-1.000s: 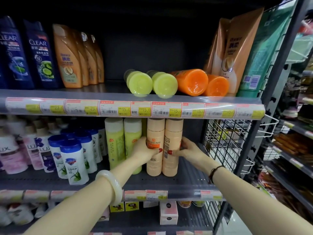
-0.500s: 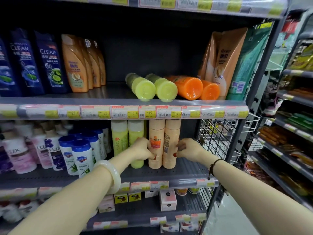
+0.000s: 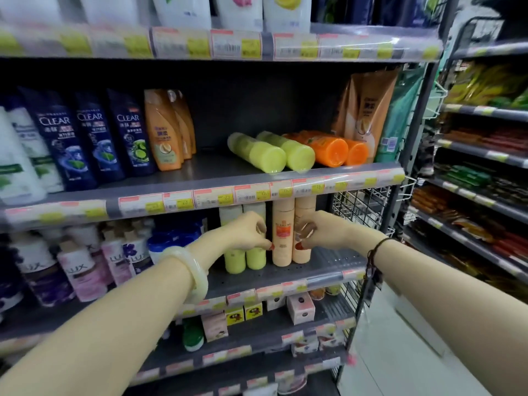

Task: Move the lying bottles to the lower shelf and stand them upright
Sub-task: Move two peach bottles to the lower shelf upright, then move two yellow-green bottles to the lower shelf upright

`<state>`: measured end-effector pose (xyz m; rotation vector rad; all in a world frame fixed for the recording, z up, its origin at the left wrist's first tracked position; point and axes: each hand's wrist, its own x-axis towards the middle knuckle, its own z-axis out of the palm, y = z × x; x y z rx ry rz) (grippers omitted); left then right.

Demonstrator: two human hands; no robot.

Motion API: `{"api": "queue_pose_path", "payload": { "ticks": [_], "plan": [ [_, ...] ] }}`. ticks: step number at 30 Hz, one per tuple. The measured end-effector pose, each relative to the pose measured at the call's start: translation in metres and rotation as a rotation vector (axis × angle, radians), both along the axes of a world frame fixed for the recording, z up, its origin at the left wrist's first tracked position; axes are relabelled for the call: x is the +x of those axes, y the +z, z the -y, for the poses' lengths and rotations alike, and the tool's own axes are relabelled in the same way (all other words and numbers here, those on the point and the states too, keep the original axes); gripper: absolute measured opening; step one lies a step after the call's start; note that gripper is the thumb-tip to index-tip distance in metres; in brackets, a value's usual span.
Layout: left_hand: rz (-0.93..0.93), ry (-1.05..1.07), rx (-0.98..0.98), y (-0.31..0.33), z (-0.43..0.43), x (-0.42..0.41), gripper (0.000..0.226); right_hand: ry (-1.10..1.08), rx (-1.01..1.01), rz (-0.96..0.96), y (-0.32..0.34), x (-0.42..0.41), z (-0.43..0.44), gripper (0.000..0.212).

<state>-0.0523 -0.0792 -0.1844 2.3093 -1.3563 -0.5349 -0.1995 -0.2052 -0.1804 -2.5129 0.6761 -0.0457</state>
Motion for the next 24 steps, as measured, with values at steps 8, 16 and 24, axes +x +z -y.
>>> {"api": "queue_pose_path", "payload": {
  "ticks": [8,16,24],
  "plan": [
    [0.110,-0.066,-0.004,0.082,-0.034,0.005,0.048,0.045,-0.101,-0.051,0.077,0.001,-0.036,0.048],
    [0.160,-0.008,-0.069,0.132,-0.043,0.013,0.055,0.082,-0.253,-0.035,0.132,0.006,-0.034,0.046],
    [0.122,0.094,-0.080,0.156,-0.030,0.019,0.052,0.143,-0.260,-0.017,0.166,0.022,-0.010,0.046]
  ]
}}
